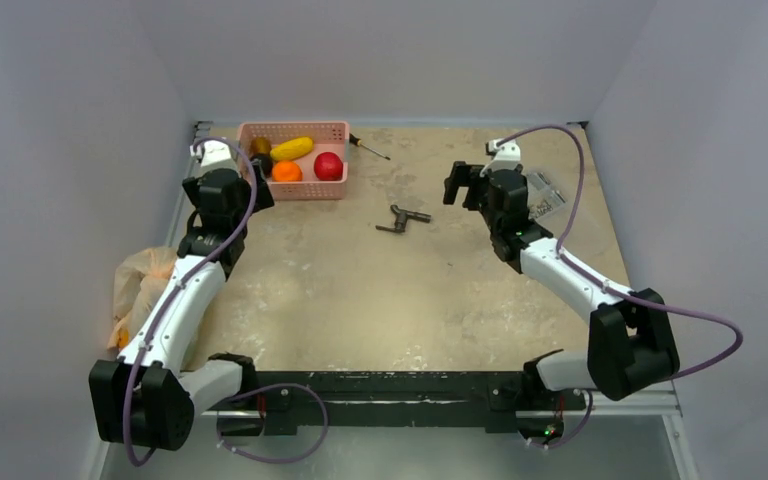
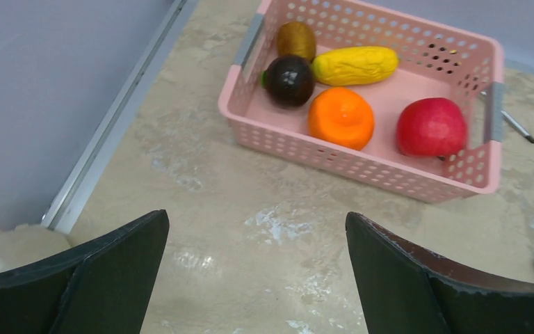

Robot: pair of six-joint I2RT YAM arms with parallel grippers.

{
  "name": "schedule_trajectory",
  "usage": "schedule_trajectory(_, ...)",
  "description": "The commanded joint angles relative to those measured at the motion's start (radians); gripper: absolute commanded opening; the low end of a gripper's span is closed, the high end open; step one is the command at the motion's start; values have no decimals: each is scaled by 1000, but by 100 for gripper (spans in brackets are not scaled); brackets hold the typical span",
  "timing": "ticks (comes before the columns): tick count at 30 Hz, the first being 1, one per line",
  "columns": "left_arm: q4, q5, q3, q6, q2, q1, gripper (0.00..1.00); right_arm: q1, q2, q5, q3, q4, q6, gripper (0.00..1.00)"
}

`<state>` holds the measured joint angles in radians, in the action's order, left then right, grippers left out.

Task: Take the fake fruits out of the plastic bag
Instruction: Move the plastic bag to the center of the board.

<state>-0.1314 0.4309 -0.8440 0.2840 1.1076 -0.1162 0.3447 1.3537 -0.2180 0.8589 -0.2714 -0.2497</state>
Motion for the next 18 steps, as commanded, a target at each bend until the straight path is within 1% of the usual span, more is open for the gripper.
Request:
schedule_trajectory(1,-52,-119,-82,-69,-29,3,100,22,-21,-5,-38,-92,-31,99)
schedule_trajectory(8,-55,-149,-80,-80,-22,3,100,27,-32,31,-33,-77,-48,99)
schedule_trajectory(10,-61,-143,-79,-82,-20,-1,100,27,-13,57,-6,-32,-50,99)
schedule_trajectory(14,-81,-87,-72,-48,-5,-15,100,31,49,88,66,68,-75,99)
schedule_trajectory(16,-130,-28,-83,19,14,-19,100,33,75,128,95,107,-110,99)
schedule_trajectory(18,-228,71,-108,109,48,-20,100,39,86,136,111,127,-131,99)
